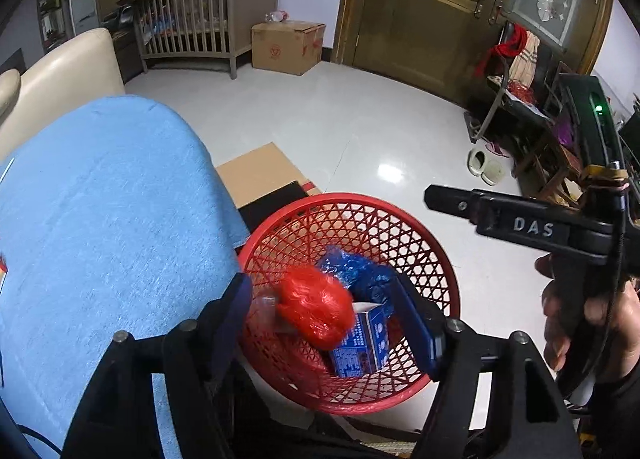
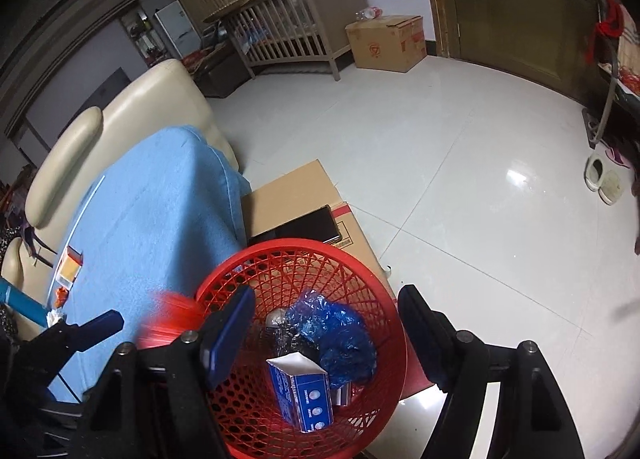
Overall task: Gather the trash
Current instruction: 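Carry the red bag and blue box to the red basket and open both tools, then move both empty tools back toward the table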
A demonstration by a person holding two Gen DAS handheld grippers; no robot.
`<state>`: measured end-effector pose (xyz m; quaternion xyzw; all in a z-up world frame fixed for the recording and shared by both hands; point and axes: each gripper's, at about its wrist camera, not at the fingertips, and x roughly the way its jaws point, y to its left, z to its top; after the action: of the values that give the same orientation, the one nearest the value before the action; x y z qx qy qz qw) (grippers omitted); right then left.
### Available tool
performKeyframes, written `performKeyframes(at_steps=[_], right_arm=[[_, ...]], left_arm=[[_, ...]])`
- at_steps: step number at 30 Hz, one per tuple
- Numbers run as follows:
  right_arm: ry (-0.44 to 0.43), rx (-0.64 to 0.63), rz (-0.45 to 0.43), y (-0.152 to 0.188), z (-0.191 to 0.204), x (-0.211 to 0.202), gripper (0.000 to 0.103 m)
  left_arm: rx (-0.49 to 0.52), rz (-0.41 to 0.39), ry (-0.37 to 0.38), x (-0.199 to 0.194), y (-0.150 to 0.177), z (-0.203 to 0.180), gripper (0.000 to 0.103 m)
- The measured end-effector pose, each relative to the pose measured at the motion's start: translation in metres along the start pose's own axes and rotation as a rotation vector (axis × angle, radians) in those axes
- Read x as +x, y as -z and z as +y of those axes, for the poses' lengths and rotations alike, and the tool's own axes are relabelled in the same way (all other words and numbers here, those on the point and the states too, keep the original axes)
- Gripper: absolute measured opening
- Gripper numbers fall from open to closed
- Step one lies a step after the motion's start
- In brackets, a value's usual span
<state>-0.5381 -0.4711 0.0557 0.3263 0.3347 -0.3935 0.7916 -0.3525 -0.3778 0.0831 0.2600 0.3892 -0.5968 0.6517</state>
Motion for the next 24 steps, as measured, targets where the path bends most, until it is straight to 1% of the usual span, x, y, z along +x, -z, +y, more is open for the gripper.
performKeyframes(at_steps=[5,10,18,24], right_arm=[[-0.013,-0.006,0.003,-0.001,0.005,0.004,0.077],[-0.027,-0.043,0.011,-0.002,0.023,0.006,0.077],[-0.085,-0.137,0.038,-0.002,0.077,0.019,0.077],[-0.138,-0.255,0.07,0.005,0.136,0.032,0.077]], left_arm=[[-0.051,-0.018,-0.012,-0.013,0.005,0.021,0.073],[-0.151,-0.064,-0.042,-0.032,0.009,0.055,0.073],[-0.311,-0.114,-0.129,-0.064,0.038,0.118,0.073],[-0.462,-0.157,-0.212,-0.092,0.074,0.17,0.073]])
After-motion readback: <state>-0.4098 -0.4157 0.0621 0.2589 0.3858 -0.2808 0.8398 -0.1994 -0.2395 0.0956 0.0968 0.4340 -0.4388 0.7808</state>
